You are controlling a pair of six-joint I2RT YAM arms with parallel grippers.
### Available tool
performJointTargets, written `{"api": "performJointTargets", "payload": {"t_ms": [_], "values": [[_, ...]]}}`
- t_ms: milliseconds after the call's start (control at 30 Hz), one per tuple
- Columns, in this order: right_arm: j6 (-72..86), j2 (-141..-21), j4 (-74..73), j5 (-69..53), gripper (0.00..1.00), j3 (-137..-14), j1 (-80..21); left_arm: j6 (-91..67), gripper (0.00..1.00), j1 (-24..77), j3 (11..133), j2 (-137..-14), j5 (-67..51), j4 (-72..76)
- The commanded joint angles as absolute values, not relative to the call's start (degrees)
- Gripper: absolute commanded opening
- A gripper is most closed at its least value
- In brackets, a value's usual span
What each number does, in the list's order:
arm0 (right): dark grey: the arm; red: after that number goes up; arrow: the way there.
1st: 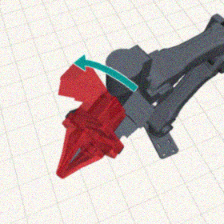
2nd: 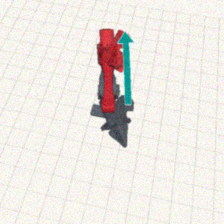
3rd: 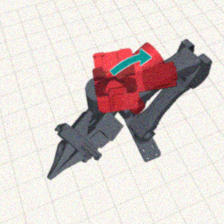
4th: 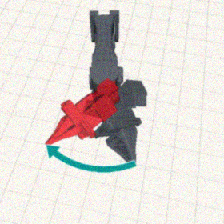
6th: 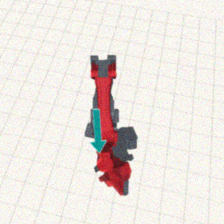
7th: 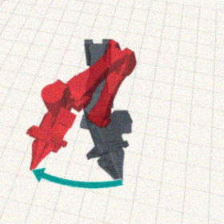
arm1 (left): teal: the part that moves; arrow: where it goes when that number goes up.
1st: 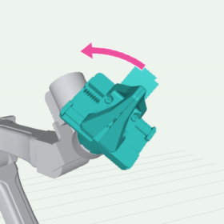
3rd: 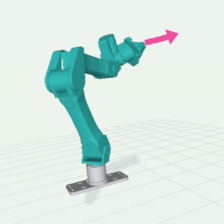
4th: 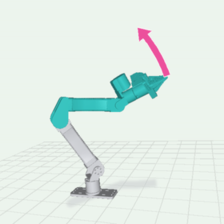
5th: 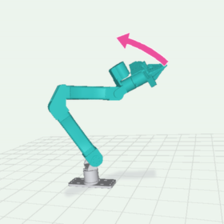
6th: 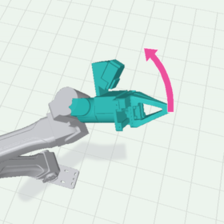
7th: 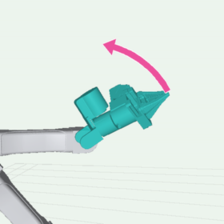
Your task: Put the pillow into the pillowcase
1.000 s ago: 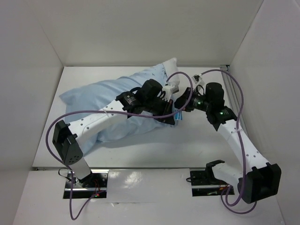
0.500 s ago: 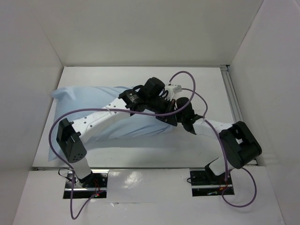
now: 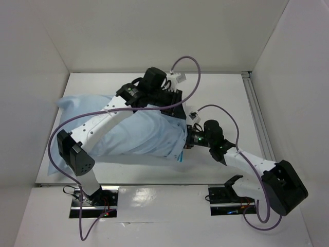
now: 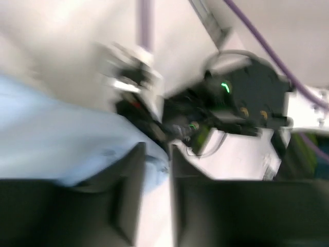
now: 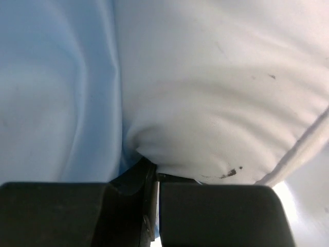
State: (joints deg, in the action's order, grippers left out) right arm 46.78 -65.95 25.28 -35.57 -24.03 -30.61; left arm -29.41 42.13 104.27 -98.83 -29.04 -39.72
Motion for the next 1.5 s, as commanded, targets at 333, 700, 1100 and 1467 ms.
{"api": "performJointTargets", "payload": {"t_ms": [333, 700, 1100, 1467], "values": [[39.2, -50.7, -19.7, 0.5, 0.58, -33.7, -30.0, -23.5, 0.78, 37.2, 119.3, -108.3, -7.4, -48.3], [42.6, -57.6, -9.9, -9.6, 0.72, -38.7, -12.4, -22.9, 0.78, 39.5, 137.0, -125.0, 14.3, -49.9], [46.4, -90.3, 15.5, -33.7, 0.79, -51.4, -9.0, -24.9, 0.48, 36.0, 137.1, -130.0, 10.9, -50.4], [52.6, -102.3, 33.2, -42.4, 0.03, -55.3, -12.7, -22.7, 0.00, 35.6, 133.6, -121.1, -8.9, -42.2]]}}
